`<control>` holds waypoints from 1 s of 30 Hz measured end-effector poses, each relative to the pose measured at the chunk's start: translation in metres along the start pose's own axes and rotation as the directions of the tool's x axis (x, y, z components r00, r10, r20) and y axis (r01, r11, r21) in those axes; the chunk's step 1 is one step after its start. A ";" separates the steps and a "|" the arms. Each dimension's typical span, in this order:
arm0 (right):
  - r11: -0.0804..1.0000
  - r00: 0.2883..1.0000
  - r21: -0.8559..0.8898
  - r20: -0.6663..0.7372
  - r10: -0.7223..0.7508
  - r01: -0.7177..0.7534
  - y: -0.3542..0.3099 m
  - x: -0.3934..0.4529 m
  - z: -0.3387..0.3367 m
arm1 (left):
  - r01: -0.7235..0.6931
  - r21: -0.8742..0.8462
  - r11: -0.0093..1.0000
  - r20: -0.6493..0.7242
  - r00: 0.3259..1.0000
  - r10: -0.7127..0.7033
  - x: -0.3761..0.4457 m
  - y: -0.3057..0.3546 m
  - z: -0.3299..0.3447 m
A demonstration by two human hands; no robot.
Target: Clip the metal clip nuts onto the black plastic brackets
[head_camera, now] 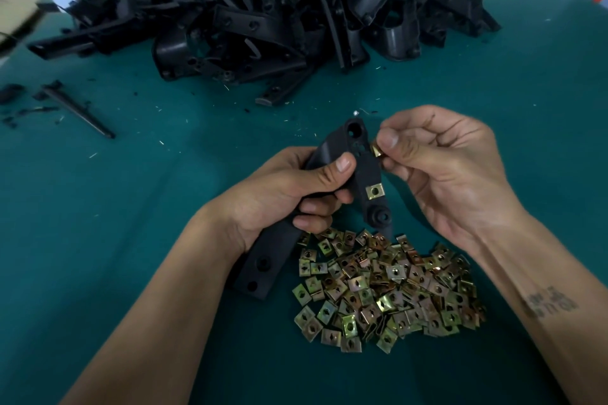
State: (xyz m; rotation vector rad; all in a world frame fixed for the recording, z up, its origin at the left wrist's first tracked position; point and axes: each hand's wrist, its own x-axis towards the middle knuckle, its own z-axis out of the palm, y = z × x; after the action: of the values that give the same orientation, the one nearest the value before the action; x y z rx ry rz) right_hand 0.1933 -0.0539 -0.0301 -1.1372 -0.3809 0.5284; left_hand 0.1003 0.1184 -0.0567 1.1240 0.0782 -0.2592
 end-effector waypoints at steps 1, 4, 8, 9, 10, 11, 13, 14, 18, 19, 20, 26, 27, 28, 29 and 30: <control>1.000 1.000 -0.004 -0.016 -0.008 0.008 0.000 -0.001 0.001 | -0.001 0.000 1.000 -0.004 1.000 0.001 0.000 0.000 0.000; 1.000 0.998 -0.015 -0.064 -0.013 0.012 -0.002 -0.001 0.003 | -0.020 0.004 1.000 -0.035 0.999 0.020 0.000 0.000 0.001; 0.998 0.994 -0.040 -0.090 -0.061 0.058 0.001 -0.004 0.008 | -0.025 0.017 1.000 -0.046 0.999 0.026 -0.001 0.001 0.002; 0.995 0.990 -0.050 -0.111 -0.091 0.086 0.003 -0.005 0.011 | -0.028 0.016 0.999 -0.046 0.999 0.028 -0.001 0.001 0.002; 0.992 0.984 -0.056 -0.134 -0.118 0.112 0.004 -0.006 0.013 | -0.031 0.015 0.999 -0.048 0.998 0.031 -0.001 0.001 0.002; 0.990 0.978 -0.057 -0.155 -0.138 0.130 0.006 -0.006 0.015 | -0.034 0.014 0.999 -0.052 0.998 0.035 -0.001 0.001 0.002; 0.987 0.970 -0.060 -0.185 -0.156 0.147 0.008 -0.007 0.018 | -0.037 0.014 0.999 -0.058 0.998 0.038 0.000 0.001 0.002; 0.986 0.968 -0.068 -0.195 -0.160 0.149 0.008 -0.007 0.018 | -0.039 0.014 0.999 -0.062 0.997 0.040 0.000 0.001 0.002; 0.991 0.975 -0.093 -0.189 -0.115 0.099 0.010 -0.009 0.020 | -0.037 0.016 0.999 -0.061 0.997 0.037 -0.001 0.001 0.002; 0.993 0.979 -0.087 -0.181 -0.096 0.081 0.010 -0.010 0.020 | -0.039 0.019 0.999 -0.058 0.998 0.040 -0.001 0.001 0.002; 0.995 0.980 -0.076 -0.181 -0.083 0.070 0.010 -0.011 0.021 | -0.040 0.022 0.999 -0.058 0.997 0.041 0.000 0.001 0.002; 0.997 0.975 -0.011 -0.209 -0.077 0.076 0.008 -0.011 0.019 | -0.048 0.027 0.999 -0.069 0.996 0.049 0.000 0.001 0.001; 0.997 0.976 -0.016 -0.203 -0.078 0.077 0.008 -0.011 0.019 | -0.050 0.025 0.998 -0.064 0.997 0.051 0.000 0.001 0.001; 0.997 0.977 -0.023 -0.198 -0.081 0.078 0.009 -0.011 0.020 | -0.053 0.024 0.998 -0.059 0.997 0.054 0.000 0.001 0.001; 0.996 0.977 -0.029 -0.195 -0.087 0.083 0.009 -0.012 0.020 | -0.055 0.028 0.998 -0.057 0.997 0.057 -0.001 0.001 0.001; 0.995 0.977 -0.036 -0.193 -0.095 0.089 0.008 -0.012 0.021 | -0.057 0.036 0.998 -0.058 0.997 0.059 -0.001 0.001 0.002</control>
State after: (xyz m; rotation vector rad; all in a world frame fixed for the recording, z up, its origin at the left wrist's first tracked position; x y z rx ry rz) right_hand 0.1706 -0.0427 -0.0302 -1.1802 -0.2702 0.3282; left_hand 0.0998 0.1174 -0.0550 1.1667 0.0935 -0.1759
